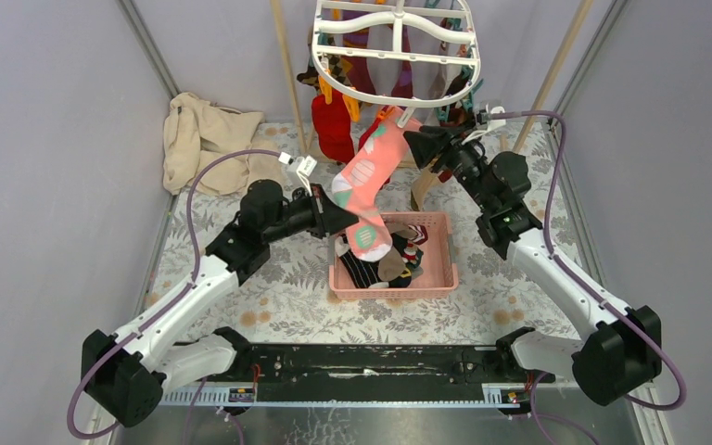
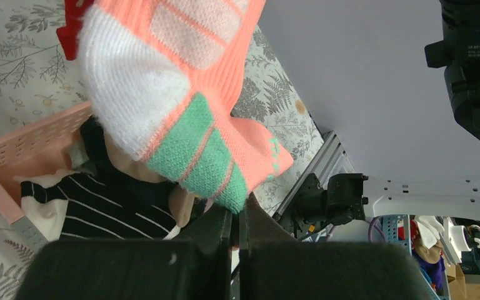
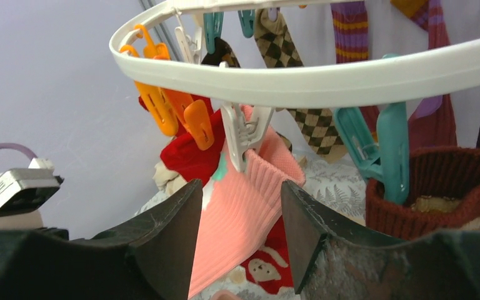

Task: Remove the socks clipped to the hanger
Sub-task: Remove the sock from the hanger.

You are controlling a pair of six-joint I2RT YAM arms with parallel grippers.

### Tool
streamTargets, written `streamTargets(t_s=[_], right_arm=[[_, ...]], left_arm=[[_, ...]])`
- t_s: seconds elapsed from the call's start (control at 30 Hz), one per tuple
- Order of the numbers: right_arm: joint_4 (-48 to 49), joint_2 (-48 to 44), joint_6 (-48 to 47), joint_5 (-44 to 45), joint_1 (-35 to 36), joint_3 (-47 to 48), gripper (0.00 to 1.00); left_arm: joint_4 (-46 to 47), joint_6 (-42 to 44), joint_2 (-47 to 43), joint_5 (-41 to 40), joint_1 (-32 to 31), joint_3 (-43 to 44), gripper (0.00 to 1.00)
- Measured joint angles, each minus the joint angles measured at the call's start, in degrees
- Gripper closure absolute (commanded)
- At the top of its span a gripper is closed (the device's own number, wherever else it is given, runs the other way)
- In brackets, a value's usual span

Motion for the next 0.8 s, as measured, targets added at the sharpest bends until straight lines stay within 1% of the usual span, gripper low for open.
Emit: streamTargets(t_s=[0.37, 0.6, 0.8], right_arm=[[6.6, 4.5, -0.3, 1.0, 0.0, 0.1, 0.41], [9.1, 7.3, 0.6, 1.0, 0.0, 0.9, 0.39], [13.0, 9.0, 3.1, 0.8, 0.0, 1.0, 0.40]], left_arm=[[-2.8, 0.1, -1.9, 0.9, 0.7, -2.6, 1.00], [-2.9, 0.1, -0.9, 1.7, 0.7, -2.8, 1.00], [-2.9, 0.1, 0.6, 2.5, 0.7, -2.8, 1.00]])
